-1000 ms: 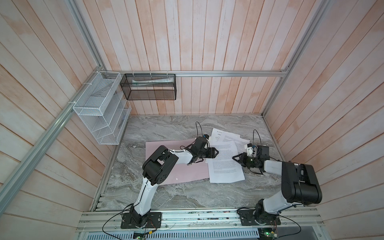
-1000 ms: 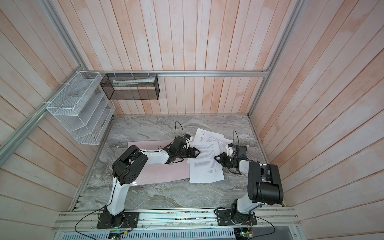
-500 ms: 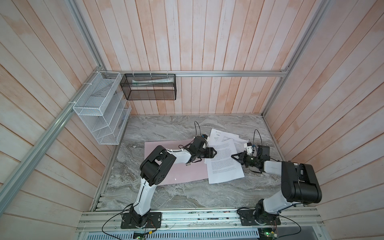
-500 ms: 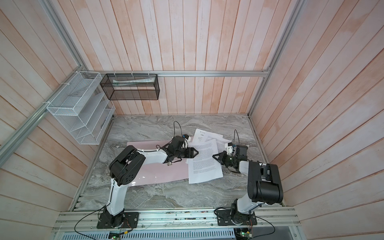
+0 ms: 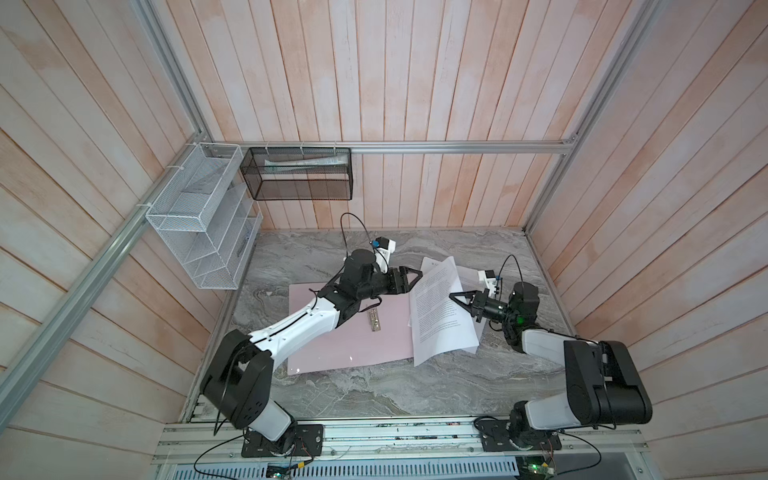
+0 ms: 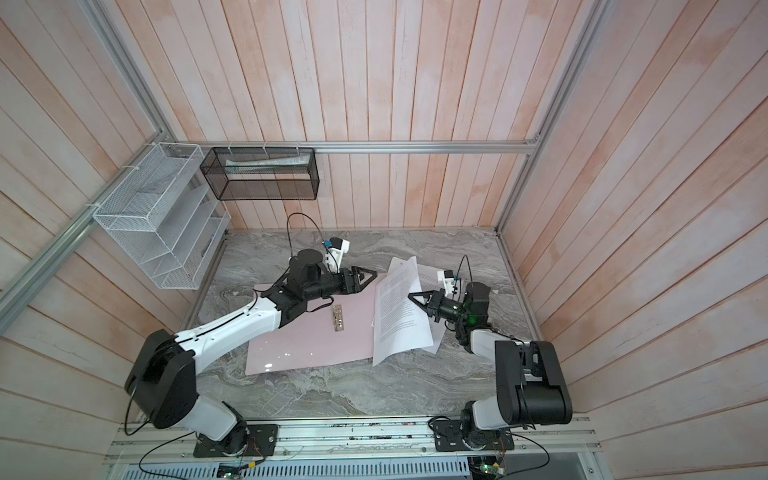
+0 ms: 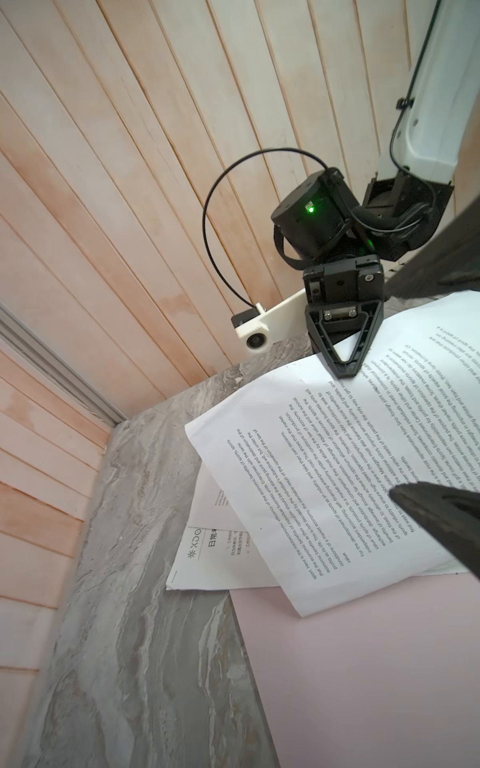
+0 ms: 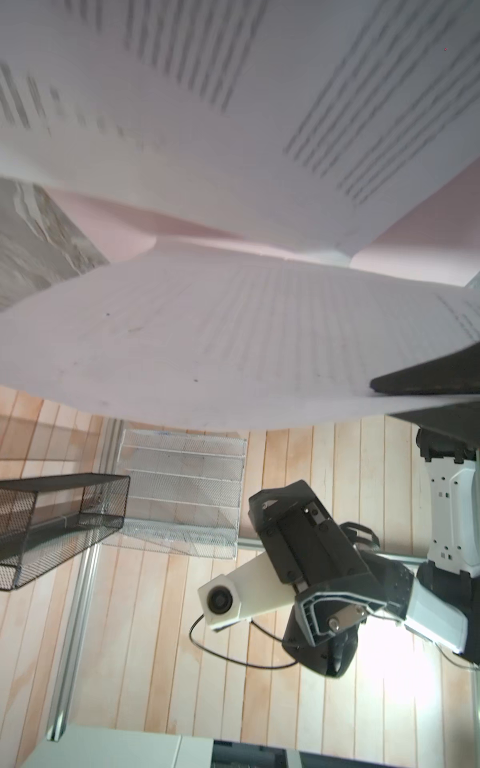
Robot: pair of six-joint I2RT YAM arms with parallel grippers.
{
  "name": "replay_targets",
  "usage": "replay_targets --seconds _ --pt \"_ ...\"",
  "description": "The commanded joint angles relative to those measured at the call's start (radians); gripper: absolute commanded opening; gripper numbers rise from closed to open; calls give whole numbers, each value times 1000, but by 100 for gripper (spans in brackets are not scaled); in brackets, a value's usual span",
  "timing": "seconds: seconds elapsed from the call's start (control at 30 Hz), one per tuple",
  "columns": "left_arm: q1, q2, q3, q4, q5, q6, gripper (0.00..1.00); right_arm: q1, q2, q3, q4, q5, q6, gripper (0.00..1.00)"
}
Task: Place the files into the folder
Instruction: 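Lift the papers upright with the right gripper while the left gripper withdraws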
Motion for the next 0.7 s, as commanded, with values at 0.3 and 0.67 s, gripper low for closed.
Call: replay_targets --seconds 0.3,0.67 --pt "164 -594 -415 -252 -225 -24 75 341 210 389 249 195 196 0" --pt "547 -688 -457 -472 -346 123 92 432 613 614 376 241 214 0"
